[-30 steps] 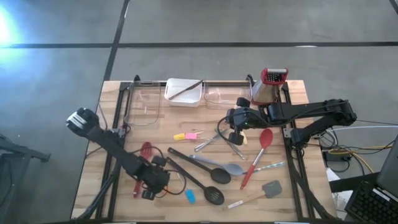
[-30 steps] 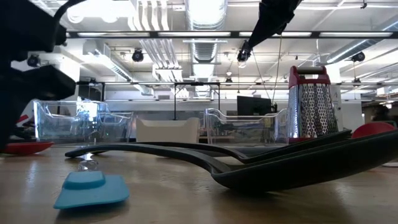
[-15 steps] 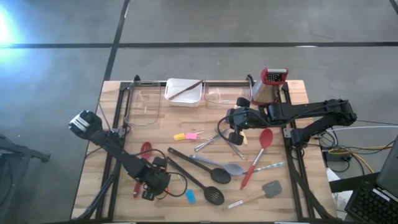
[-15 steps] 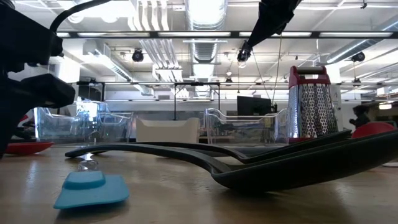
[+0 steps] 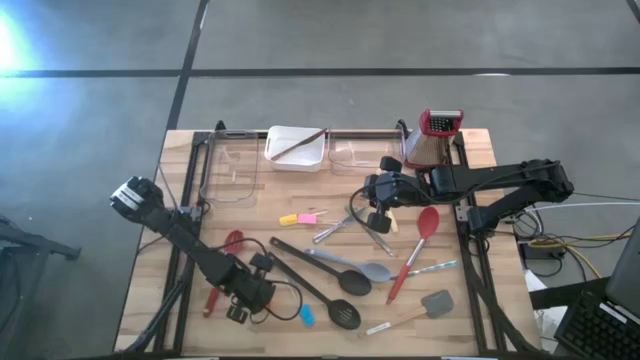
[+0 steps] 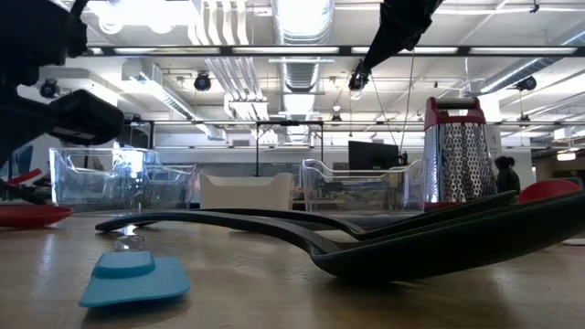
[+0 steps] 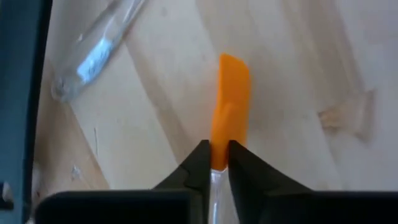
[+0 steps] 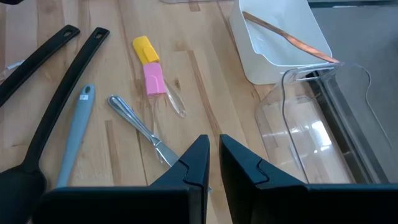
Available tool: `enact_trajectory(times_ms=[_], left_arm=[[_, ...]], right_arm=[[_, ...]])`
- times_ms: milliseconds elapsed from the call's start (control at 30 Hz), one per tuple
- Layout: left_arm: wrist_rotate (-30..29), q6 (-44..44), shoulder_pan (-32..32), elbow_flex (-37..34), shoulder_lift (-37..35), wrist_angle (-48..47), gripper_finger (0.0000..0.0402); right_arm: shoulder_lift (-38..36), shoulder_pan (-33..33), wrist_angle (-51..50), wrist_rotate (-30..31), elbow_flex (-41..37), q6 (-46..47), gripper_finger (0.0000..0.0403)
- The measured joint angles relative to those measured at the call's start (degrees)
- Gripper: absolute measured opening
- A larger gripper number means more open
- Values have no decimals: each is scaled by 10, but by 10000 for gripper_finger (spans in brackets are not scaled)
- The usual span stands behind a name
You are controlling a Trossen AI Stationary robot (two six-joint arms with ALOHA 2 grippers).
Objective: Pick & Place Kitchen Items
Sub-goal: Put the orange spatula into the left transparent bin
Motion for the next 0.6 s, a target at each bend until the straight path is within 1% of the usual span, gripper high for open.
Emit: enact_trajectory(times_ms=[67, 267, 400, 500, 600], left_arm=[[2, 20, 3, 6, 0, 0, 22], [-6, 57, 15, 37, 1, -6, 22], [-9, 66, 21, 72, 1, -33, 22], [-36, 74, 24, 105, 0, -80, 22], [-82, 75, 25, 147, 0, -169, 22]], right_arm=[[0, 0, 0, 0, 0, 0, 34], [0, 0, 0, 0, 0, 0, 34], [0, 0, 0, 0, 0, 0, 34], [0, 0, 0, 0, 0, 0, 34], [0, 0, 0, 0, 0, 0, 34]])
